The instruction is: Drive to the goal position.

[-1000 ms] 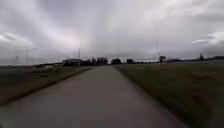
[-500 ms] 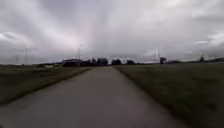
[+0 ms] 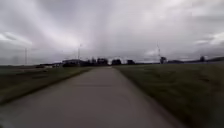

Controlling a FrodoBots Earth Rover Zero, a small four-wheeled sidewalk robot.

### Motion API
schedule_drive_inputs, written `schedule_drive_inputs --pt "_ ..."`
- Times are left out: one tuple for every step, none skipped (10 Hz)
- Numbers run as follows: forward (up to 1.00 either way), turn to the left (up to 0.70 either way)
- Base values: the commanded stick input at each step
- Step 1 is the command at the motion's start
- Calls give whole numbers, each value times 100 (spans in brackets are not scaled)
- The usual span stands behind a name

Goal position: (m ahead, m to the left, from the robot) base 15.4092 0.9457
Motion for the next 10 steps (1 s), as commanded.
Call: schedule_drive_inputs --pt "70 0" --pt "70 0" --pt "70 0" --pt "70 0" --pt "70 0" --pt "70 0" --pt "70 0" --pt "70 0" --pt "70 0" --pt "70 0"
